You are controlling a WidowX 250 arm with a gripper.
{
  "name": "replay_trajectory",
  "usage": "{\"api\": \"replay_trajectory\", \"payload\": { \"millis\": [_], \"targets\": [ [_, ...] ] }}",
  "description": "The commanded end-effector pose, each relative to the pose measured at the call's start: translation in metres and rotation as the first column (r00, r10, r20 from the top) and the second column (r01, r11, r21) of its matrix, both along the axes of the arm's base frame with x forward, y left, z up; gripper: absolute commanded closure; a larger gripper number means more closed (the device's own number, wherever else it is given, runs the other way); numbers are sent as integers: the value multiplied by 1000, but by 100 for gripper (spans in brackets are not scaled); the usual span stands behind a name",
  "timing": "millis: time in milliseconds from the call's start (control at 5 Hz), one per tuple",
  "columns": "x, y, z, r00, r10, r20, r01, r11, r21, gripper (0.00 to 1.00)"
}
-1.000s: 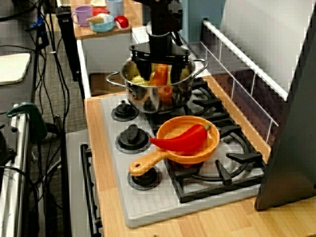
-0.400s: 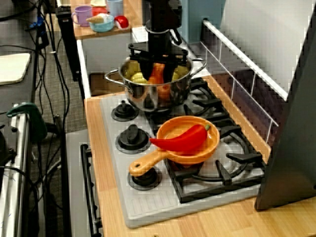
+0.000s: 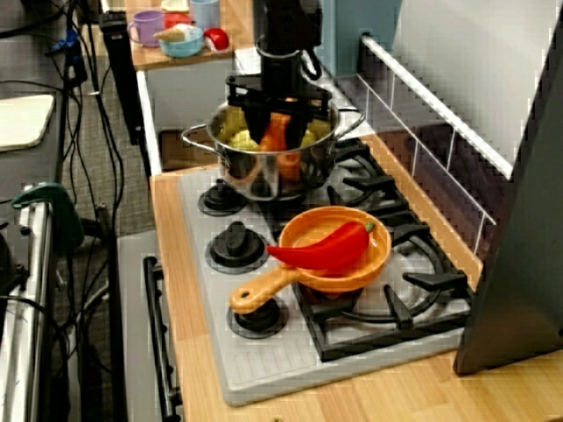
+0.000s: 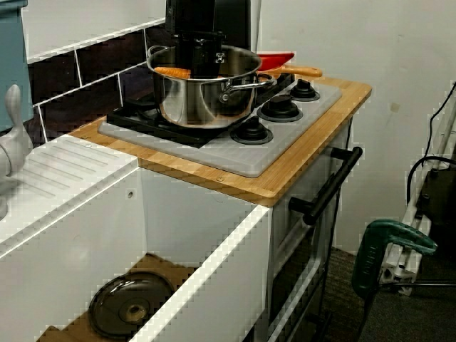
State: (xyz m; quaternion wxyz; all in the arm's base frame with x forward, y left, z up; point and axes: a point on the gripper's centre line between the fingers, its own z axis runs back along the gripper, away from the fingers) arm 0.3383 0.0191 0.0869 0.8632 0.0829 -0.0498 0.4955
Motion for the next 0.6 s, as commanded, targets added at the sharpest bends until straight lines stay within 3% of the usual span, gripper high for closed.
{"api": "replay_trajectory", "payload": {
  "millis": [0, 400],
  "targets": [
    [2, 2, 51, 992, -73, 100, 78, 996, -46, 100],
    [4, -2, 75, 990, -84, 112, 94, 992, -89, 100]
  ]
}}
